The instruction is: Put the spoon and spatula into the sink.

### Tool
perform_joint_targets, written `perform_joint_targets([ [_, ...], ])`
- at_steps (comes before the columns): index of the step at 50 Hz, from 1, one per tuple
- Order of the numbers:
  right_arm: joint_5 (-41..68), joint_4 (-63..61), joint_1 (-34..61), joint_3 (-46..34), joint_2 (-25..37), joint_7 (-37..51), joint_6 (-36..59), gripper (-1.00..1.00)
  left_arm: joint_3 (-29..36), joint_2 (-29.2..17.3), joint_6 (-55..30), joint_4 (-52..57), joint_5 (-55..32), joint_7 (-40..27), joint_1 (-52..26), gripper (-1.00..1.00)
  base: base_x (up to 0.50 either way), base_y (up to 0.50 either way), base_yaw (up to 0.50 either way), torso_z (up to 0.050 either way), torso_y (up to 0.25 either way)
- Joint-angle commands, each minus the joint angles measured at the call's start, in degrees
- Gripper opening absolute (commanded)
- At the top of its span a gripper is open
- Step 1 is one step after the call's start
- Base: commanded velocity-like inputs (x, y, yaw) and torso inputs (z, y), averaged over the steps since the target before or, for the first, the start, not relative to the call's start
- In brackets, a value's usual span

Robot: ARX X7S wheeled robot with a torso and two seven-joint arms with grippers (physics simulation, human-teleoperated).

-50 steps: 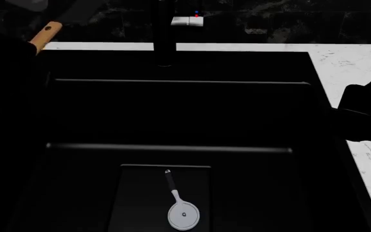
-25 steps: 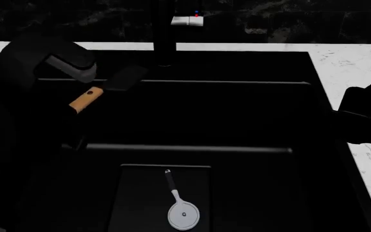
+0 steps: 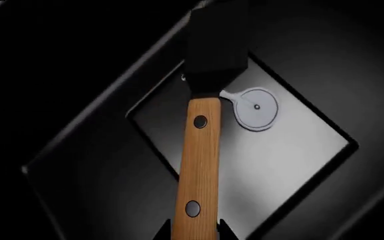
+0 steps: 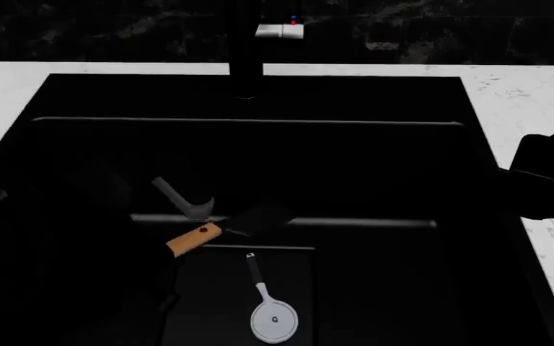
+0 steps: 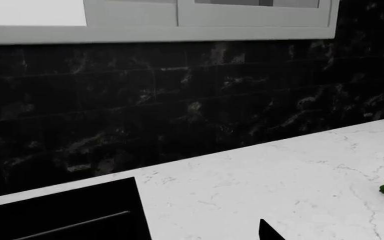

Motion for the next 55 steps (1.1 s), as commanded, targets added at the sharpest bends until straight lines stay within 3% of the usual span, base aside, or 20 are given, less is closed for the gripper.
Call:
perform_joint_targets([
  [1,-0.09,-0.55,0.92,-0.37,0.70,-0.22,1.00,1.00,1.80,0.17,3.89,-3.44,-12.67,-11.91,0.68,-1.00,0.00,0.00,0.00,0.000,0.000],
  [24,0.16,-0.93,0.53,-0.26,0.68,-0.05,0.98,1.00,4.46,-3.09,13.47,1.30,-15.77,-17.54,9.31,-1.00,0.00,0.00,0.00,0.000,0.001],
  [36,0.30,-1.41,0.17,0.04,0.63,-0.01,1.11,1.00,4.96,-3.99,13.10,3.11,-15.74,-18.10,10.45,-1.00,0.00,0.00,0.00,0.000,0.000],
  [37,0.31,-1.50,0.13,0.12,0.61,-0.02,1.12,1.00,5.29,-4.25,12.41,4.41,-15.77,-17.02,10.27,1.00,0.00,0.00,0.00,0.000,0.000],
  [48,0.40,-1.65,0.00,0.16,0.50,0.16,1.12,1.00,3.79,-5.89,8.90,9.62,-14.82,-14.89,4.80,1.00,0.00,0.00,0.00,0.000,0.000],
  [55,0.50,-1.29,0.14,0.01,0.32,0.30,0.89,1.00,0.54,-7.48,4.20,13.89,-13.19,-12.51,-4.99,1.00,0.00,0.00,0.00,0.000,0.001],
])
